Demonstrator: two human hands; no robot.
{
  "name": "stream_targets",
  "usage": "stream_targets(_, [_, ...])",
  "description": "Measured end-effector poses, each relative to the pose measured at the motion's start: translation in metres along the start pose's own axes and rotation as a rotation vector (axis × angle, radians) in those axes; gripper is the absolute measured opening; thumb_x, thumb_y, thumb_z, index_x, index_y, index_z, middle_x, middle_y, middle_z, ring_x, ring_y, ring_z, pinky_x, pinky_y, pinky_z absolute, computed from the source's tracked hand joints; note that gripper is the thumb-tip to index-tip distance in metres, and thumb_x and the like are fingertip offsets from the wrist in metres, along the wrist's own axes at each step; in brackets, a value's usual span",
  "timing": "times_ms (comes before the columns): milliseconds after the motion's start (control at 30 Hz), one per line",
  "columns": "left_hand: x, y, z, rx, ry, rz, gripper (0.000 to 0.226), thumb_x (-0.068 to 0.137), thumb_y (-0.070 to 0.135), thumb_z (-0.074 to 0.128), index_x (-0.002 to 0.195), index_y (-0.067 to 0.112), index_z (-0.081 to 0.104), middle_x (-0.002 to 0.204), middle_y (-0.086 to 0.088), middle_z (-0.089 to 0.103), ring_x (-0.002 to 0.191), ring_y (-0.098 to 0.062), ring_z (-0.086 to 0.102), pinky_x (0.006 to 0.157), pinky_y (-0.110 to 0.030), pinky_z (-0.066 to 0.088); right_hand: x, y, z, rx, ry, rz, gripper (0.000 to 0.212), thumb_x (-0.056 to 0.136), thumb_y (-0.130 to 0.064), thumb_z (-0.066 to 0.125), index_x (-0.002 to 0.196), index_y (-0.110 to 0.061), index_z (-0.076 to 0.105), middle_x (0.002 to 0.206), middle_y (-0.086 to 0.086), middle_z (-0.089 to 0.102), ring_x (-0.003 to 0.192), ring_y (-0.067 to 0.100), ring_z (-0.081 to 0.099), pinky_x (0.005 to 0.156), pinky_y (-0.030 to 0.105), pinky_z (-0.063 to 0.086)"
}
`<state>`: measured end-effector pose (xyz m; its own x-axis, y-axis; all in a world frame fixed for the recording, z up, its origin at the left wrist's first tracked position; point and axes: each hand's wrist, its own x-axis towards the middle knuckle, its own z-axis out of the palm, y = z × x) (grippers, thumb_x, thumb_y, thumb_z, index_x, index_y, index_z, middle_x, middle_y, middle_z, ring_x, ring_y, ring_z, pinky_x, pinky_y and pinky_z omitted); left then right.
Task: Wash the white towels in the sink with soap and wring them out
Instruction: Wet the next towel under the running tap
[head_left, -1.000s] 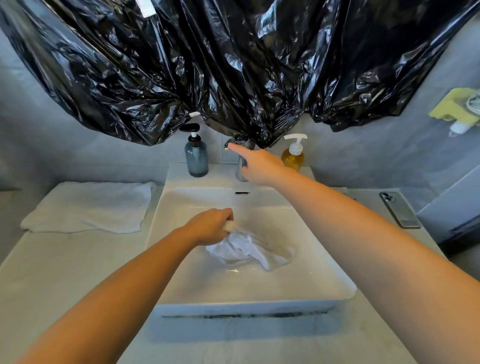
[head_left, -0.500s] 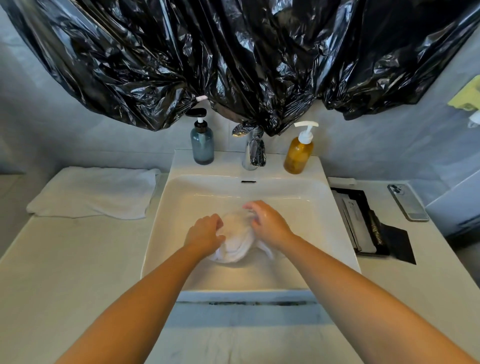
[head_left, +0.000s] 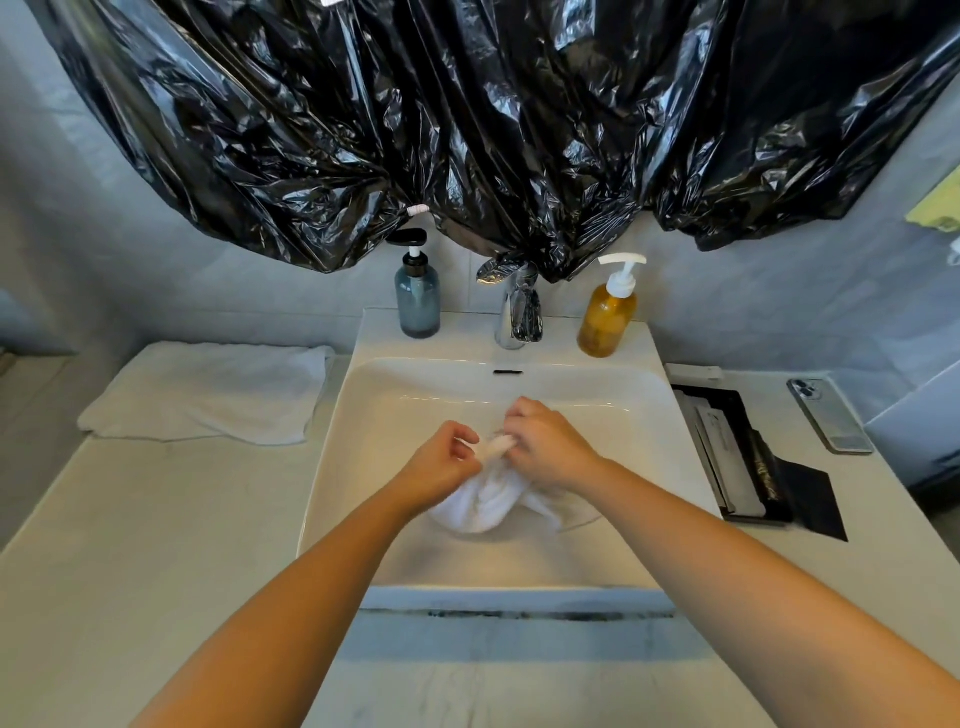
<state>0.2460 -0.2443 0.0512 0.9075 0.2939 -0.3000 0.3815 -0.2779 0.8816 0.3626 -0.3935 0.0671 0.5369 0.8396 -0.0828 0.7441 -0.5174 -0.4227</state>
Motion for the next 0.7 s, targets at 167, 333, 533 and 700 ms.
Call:
stream_targets(167, [0.009,0.006,-0.003,0.496,-0.062,0.217,0.037,0.083,0.037,0.07,0.11,0.015,0.056,0.099,-0.001,0.061,0.086,-0.019,0.058,0.074,-0.033,0.05,-0.013,-0.005,-0.052,0.508,0.302,0.161,0.018,0.091,0.0,0.052,0.074,-0.002,0.048,0.067,0.002,0.039,0.063,0.014,0.037,0.056,0.027,0.027])
stream_targets(333, [0.025,0.037,-0.026,0.522,-0.003,0.232,0.021,0.087,0.034,0.071,0.087,0.017,0.059,0.081,-0.002,0.062,0.077,-0.023,0.059,0.063,-0.03,0.041,-0.026,0.004,-0.108,0.488,0.199,0.147,0.014,0.095,-0.014,0.058,0.085,-0.011,0.05,0.074,-0.001,0.044,0.065,0.01,0.039,0.059,0.027,0.029])
stream_targets(533, [0.021,0.118,-0.064,0.787,-0.012,0.403,0.031,0.086,0.04,0.072,0.07,0.016,0.06,0.063,0.001,0.056,0.061,-0.012,0.05,0.055,-0.031,0.035,-0.035,0.015,-0.117,-0.137,-0.222,0.208,0.031,0.087,-0.048,0.07,0.104,-0.026,0.056,0.095,0.0,0.063,0.088,0.022,0.059,0.076,0.036,0.049])
stream_targets(700, [0.004,0.171,-0.096,1.049,-0.075,0.355,0.032,0.087,0.041,0.067,0.07,0.016,0.058,0.066,-0.003,0.058,0.062,-0.018,0.05,0.055,-0.031,0.036,-0.031,0.001,-0.156,-0.03,-0.148,0.227,0.028,0.101,-0.035,0.054,0.085,-0.013,0.062,0.085,0.008,0.062,0.08,0.024,0.056,0.064,0.031,0.042])
